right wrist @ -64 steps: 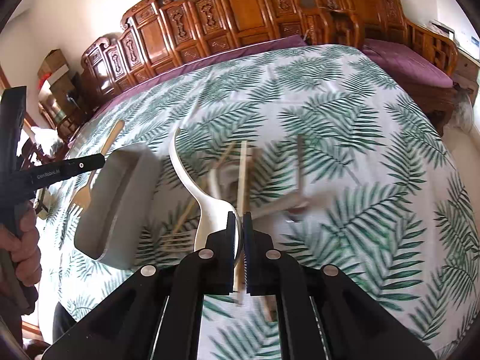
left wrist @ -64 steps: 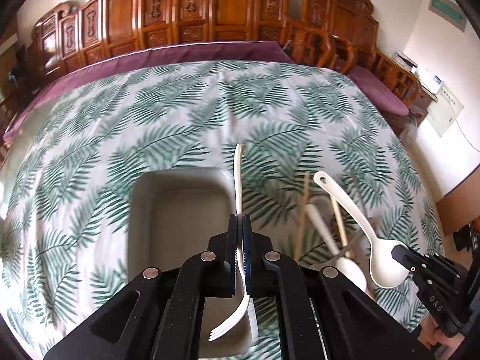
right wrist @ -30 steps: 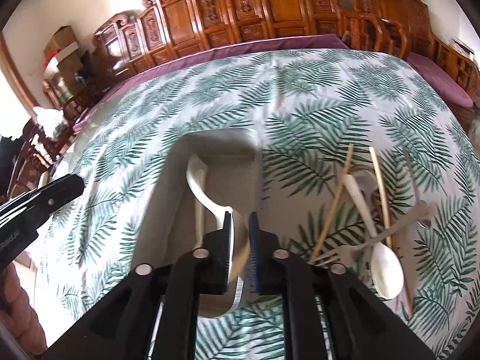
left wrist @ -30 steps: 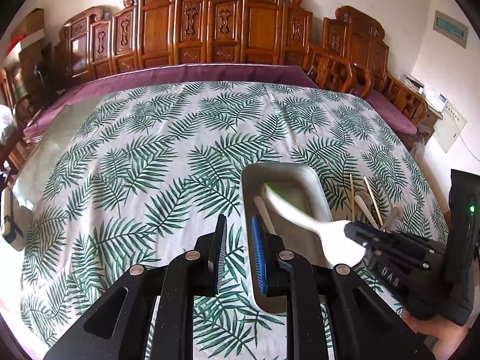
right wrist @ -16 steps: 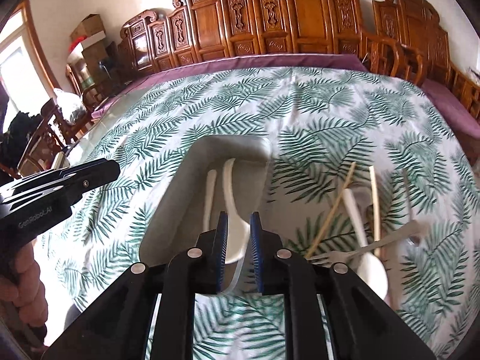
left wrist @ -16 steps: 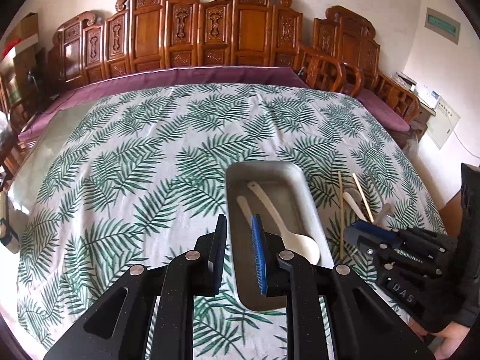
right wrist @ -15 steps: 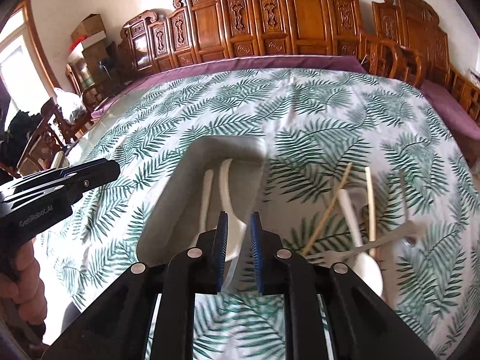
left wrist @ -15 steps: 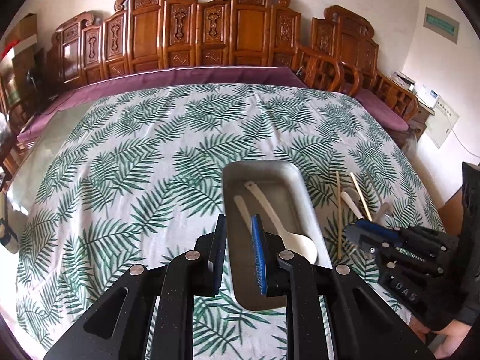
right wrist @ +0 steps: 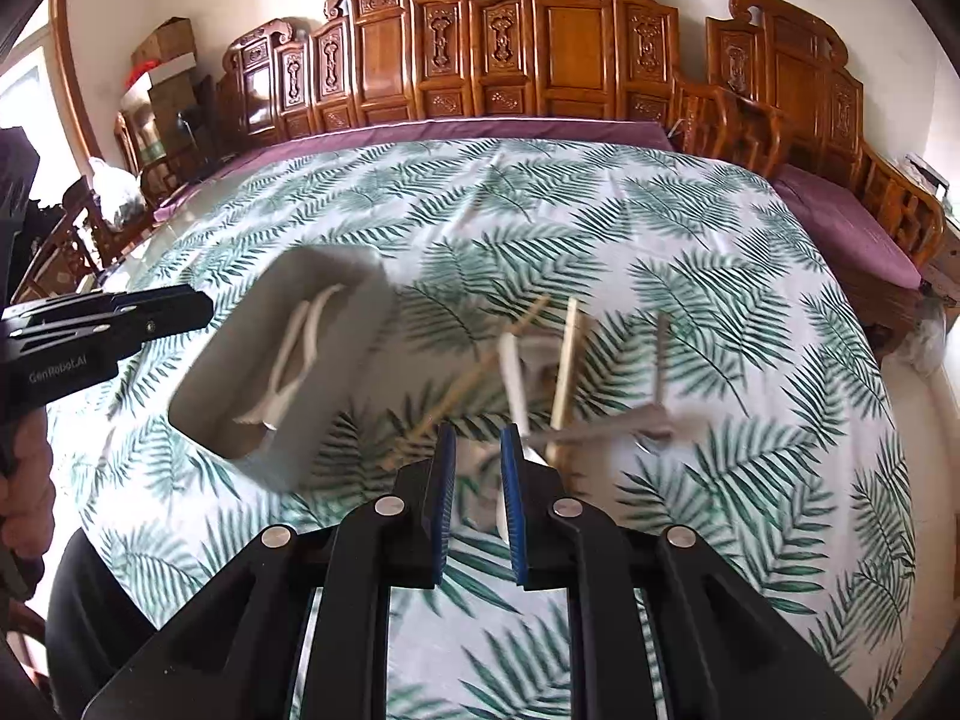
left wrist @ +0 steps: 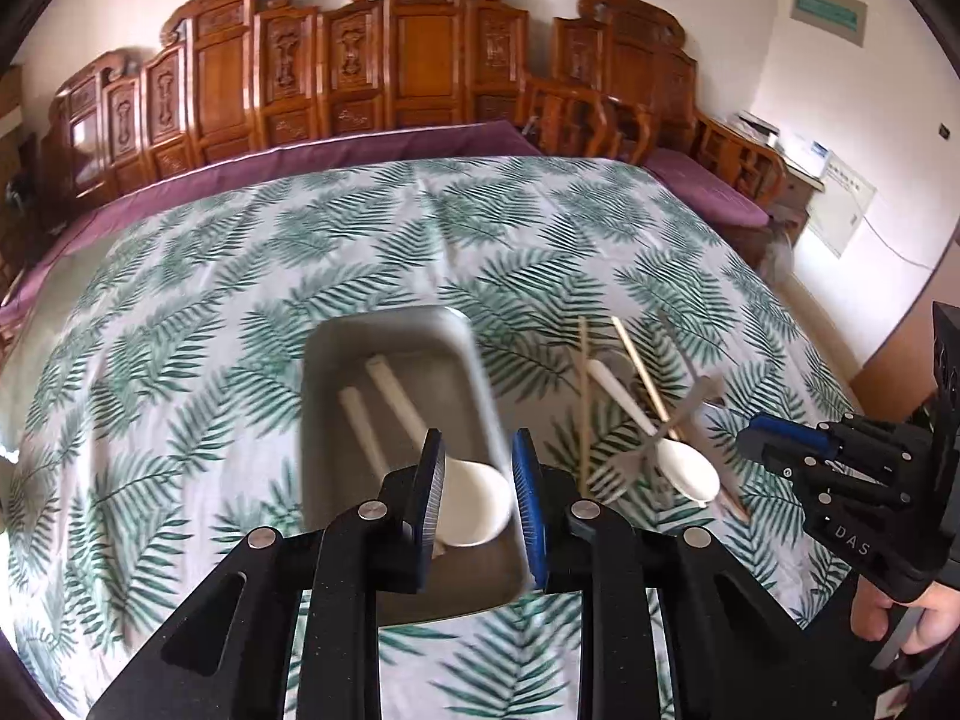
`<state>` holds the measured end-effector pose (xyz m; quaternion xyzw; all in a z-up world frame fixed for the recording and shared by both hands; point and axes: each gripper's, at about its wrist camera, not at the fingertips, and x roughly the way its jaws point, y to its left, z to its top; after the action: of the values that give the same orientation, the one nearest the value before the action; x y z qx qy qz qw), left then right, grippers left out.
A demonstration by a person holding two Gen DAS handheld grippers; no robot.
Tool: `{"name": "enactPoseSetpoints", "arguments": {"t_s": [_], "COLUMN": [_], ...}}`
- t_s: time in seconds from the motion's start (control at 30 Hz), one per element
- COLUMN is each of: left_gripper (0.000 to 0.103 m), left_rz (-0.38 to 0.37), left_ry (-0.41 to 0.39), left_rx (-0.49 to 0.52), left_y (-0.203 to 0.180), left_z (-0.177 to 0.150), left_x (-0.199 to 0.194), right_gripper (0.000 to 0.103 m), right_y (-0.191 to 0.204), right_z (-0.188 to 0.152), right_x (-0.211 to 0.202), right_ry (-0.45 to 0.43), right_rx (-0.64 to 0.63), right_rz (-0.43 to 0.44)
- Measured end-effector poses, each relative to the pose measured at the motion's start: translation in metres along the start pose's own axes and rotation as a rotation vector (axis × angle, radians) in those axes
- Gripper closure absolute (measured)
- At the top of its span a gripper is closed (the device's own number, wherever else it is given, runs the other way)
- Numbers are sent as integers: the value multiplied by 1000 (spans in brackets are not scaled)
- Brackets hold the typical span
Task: Organize utensils
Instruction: 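Grasp a metal fork with the left tool while the right tool returns to the pile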
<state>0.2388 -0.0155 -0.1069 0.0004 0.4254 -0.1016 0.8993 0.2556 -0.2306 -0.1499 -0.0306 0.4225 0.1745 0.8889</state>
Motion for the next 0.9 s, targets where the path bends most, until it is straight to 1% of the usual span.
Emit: {"name": "enactPoseSetpoints", "arguments": {"t_s": [0.1, 0.17, 0.2, 0.23, 0.4, 0.47, 0.57, 0.7, 0.9], "left_gripper": [81, 81, 80, 80, 77, 76, 69, 68, 68], "left_rz": [-12, -19, -22, -25, -35, -50, -69, -79, -79], "left_ry": [13, 23, 27, 36, 75, 94, 118, 144, 194], "left_rx": [27, 46, 51, 60, 84, 89, 114, 166, 219], "left_y": [-18, -31, -35, -41, -61, -68, -78, -94, -113], "left_z": [-1, -1, -1, -1, -4, -5, -6, -6, -4], "left_x": [10, 18, 21, 26, 49, 58, 70, 87, 115], "right_gripper": [86, 83, 79, 78, 78, 78, 78, 78, 78], "right_y": [-15, -21, -27, -29, -45, -50, -57, -64, -87], "right_z": [-10, -15, -18, -20, -31, -34, -34, -31, -31], "right_x": [-2, -2, -2, -2, -1, 0, 3, 6, 7], "right_ry": [7, 12, 15, 16, 25, 29, 33, 29, 34], "right_rx": [6, 5, 6, 6, 9, 15, 20, 15, 71], "right_rz": [-2, -5, -5, -5, -5, -5, -10, -16, -25]}}
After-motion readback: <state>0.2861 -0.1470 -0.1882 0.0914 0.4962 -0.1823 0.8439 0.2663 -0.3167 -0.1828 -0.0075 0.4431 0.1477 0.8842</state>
